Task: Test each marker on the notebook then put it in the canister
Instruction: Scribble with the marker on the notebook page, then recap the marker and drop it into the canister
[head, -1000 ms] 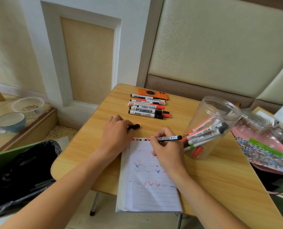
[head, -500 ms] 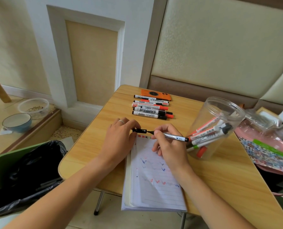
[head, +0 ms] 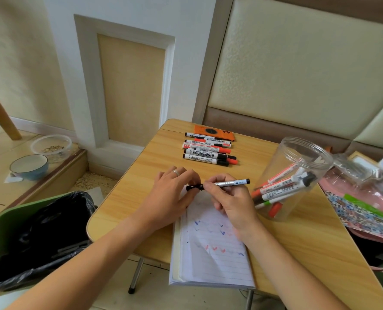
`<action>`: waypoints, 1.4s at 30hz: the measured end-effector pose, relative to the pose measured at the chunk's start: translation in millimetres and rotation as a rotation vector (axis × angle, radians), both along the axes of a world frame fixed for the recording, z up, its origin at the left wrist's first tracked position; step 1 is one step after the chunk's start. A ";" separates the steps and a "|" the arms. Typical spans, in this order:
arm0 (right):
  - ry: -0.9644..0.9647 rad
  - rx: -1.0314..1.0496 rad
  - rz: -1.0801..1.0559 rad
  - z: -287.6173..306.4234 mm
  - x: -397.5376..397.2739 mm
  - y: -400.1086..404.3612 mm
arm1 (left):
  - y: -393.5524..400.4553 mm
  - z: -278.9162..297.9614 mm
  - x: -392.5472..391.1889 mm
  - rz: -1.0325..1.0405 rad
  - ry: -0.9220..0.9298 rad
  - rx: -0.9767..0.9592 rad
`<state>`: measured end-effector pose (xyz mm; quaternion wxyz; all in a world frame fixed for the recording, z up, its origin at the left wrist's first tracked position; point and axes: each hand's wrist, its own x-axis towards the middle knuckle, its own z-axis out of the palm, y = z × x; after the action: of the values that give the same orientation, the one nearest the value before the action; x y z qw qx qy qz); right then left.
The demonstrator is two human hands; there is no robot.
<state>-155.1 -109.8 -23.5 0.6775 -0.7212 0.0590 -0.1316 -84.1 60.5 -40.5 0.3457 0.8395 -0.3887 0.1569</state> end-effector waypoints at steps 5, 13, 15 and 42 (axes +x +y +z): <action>0.069 0.262 -0.076 1.2 0.7 -6.0 | 4.0 2.0 -0.4 0.028 -0.001 -0.008; 0.052 0.272 -0.037 -1.6 0.9 -13.2 | 0.0 14.3 -12.2 -0.139 0.192 -0.309; 0.023 0.185 -0.006 -3.8 1.3 -12.2 | -0.7 17.1 -11.6 -0.205 0.271 -0.344; -0.036 -0.146 -0.081 20.1 -0.8 -9.6 | -3.7 -2.8 2.7 -0.057 0.333 -0.138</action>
<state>-155.8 -119.4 -3.4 0.6181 -0.7634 0.0662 -0.1756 -81.4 56.8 -43.3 0.4664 0.8168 -0.3380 0.0320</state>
